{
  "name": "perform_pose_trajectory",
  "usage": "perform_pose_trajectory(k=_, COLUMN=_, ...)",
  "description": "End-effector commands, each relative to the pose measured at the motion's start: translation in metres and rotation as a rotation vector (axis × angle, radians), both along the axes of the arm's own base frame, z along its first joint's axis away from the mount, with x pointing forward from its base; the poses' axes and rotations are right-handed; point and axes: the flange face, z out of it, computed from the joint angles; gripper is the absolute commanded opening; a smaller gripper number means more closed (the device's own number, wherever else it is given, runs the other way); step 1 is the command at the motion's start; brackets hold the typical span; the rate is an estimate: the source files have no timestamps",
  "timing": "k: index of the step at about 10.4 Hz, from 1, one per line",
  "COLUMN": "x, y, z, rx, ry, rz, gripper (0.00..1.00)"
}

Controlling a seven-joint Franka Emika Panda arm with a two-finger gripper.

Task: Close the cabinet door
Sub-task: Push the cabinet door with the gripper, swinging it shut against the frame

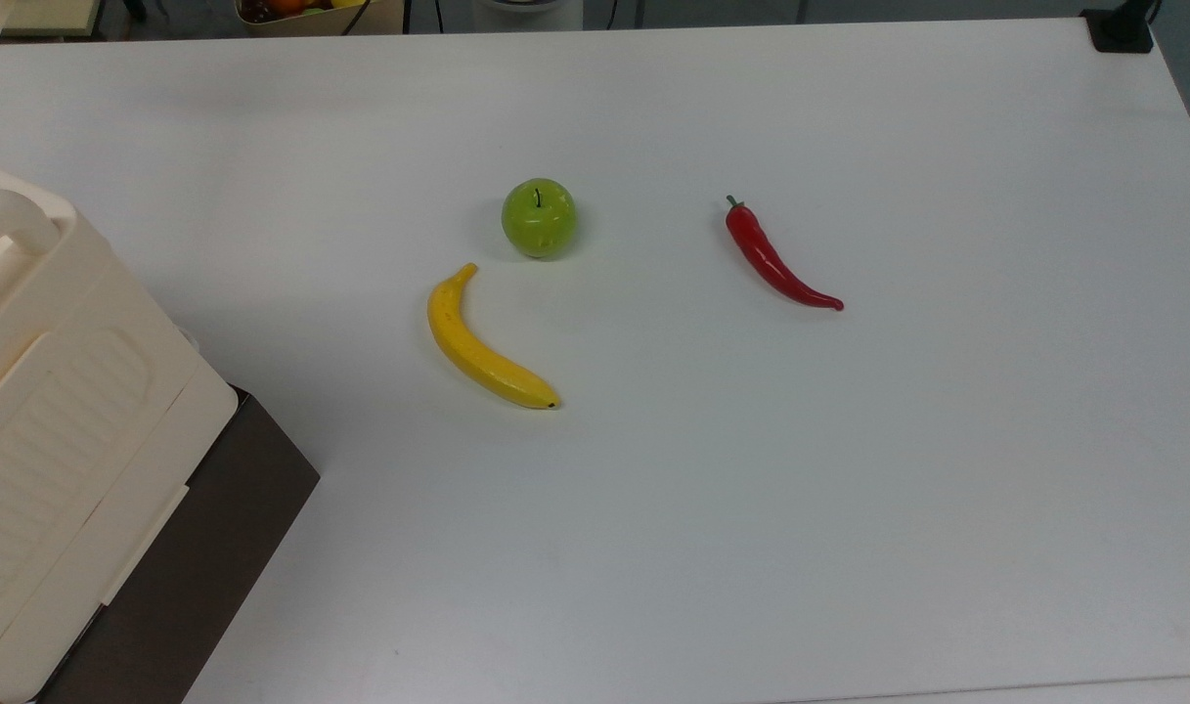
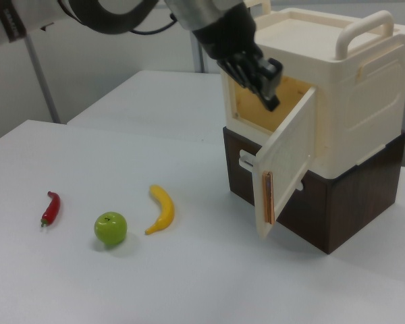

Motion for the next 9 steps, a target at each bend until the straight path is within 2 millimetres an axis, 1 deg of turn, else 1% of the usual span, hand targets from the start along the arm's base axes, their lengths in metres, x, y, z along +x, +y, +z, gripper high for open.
perform_pose_trajectory(k=1, x=-0.024, y=-0.046, z=-0.006, rx=-0.004, ry=-0.016, rz=0.018, gripper=0.0)
perform_pose_trajectory(k=2, x=-0.03, y=-0.057, z=-0.009, rx=-0.011, ry=-0.006, rz=0.043, gripper=0.0)
perform_pose_trajectory(k=3, x=-0.032, y=-0.066, z=-0.02, rx=-0.01, ry=0.019, rz=0.055, gripper=0.0)
perform_pose_trajectory(k=5, x=-0.031, y=-0.067, z=-0.025, rx=-0.007, ry=0.032, rz=0.06, gripper=0.0)
perform_pose_trajectory(k=6, x=-0.027, y=-0.064, z=-0.031, rx=0.006, ry=0.042, rz=0.066, gripper=0.0)
perform_pose_trajectory(k=7, x=-0.022, y=-0.057, z=-0.038, rx=0.02, ry=0.051, rz=0.077, gripper=0.0)
perform_pose_trajectory(k=9, x=-0.01, y=-0.043, z=-0.044, rx=0.07, ry=0.035, rz=0.103, gripper=0.0)
